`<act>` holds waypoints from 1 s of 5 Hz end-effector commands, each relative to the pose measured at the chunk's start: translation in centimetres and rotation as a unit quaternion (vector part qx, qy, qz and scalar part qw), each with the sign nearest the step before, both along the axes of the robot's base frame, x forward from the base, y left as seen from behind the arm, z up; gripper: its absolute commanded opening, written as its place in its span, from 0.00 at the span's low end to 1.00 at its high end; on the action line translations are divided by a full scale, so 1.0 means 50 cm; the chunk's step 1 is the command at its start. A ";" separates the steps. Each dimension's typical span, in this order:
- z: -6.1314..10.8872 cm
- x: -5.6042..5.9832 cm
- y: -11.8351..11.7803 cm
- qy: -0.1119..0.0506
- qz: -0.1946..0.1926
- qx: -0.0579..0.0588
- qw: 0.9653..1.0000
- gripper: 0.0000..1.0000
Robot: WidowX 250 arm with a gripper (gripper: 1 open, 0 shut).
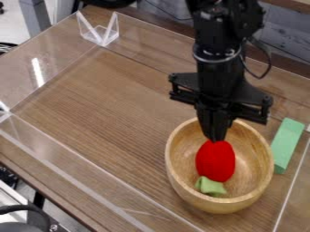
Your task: Move the red fruit to the left
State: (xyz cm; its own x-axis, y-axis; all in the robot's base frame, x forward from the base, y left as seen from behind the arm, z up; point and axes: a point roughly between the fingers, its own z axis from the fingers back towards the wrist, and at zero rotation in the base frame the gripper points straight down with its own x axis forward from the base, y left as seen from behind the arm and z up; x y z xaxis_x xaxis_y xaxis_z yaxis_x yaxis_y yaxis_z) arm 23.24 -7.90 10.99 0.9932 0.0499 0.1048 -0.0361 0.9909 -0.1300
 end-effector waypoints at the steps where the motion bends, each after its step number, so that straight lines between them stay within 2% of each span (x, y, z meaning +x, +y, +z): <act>1: 0.045 0.017 0.002 -0.031 0.007 -0.011 0.999 0.00; 2: 0.041 0.016 0.002 -0.030 0.008 -0.010 0.999 0.00; 3: 0.032 0.014 0.000 -0.026 0.005 -0.010 1.000 1.00; 4: 0.020 0.011 -0.003 -0.021 0.002 -0.008 1.000 1.00; 5: 0.002 0.007 -0.004 -0.011 0.026 -0.006 1.000 1.00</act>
State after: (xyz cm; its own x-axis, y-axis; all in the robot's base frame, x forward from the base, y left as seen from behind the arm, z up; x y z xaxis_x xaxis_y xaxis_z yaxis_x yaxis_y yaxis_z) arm 23.34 -7.99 10.52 0.9893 0.1056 0.1011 -0.0911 0.9862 -0.1385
